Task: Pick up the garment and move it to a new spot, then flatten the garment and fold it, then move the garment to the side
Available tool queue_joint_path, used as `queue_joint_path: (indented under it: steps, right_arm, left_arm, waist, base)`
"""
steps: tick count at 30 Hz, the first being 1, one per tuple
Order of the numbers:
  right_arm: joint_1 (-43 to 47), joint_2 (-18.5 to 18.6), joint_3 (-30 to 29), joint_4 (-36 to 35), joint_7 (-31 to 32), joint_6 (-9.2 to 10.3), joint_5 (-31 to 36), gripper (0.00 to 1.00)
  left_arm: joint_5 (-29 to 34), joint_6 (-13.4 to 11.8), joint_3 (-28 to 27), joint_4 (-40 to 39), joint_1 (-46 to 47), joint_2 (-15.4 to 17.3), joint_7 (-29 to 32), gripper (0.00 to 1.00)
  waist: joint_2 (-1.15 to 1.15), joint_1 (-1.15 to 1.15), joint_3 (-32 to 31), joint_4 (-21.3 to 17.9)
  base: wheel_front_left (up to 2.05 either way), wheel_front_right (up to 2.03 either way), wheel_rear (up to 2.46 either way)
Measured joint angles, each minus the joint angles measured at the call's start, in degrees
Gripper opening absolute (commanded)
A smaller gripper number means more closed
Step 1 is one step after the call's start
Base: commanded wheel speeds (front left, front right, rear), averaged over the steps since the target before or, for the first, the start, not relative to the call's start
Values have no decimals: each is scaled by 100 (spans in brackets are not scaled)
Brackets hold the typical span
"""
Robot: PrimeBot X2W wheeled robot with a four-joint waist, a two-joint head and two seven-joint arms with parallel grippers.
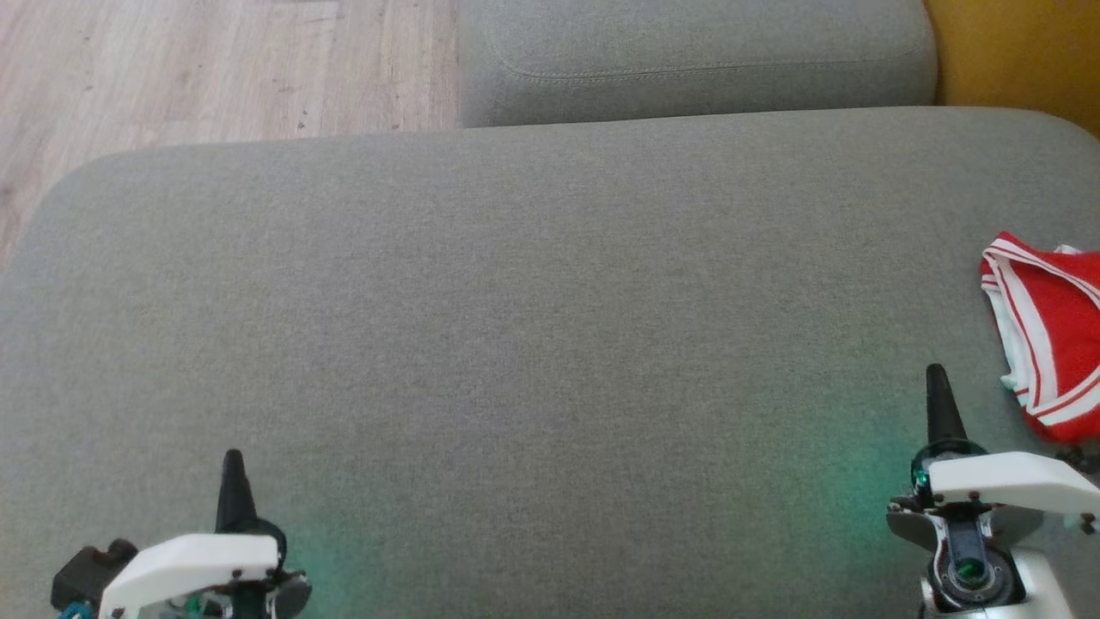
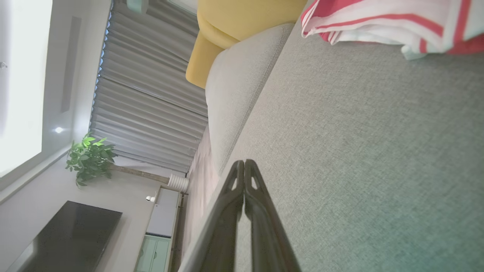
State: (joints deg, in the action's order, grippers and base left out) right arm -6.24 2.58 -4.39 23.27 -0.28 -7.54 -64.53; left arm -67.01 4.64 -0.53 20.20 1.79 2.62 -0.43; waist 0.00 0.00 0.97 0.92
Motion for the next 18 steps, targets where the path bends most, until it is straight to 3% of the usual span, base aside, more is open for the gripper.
queue_joint_path:
  steps: [18]
  right_arm:
    - [13,0,-159,-313,293,0,-1281,0]
  left_arm:
    - [-1166,101,-170,-196,41,0,312,0]
  waist:
    - [0,0,-38,-44]
  base:
    - [0,0,0]
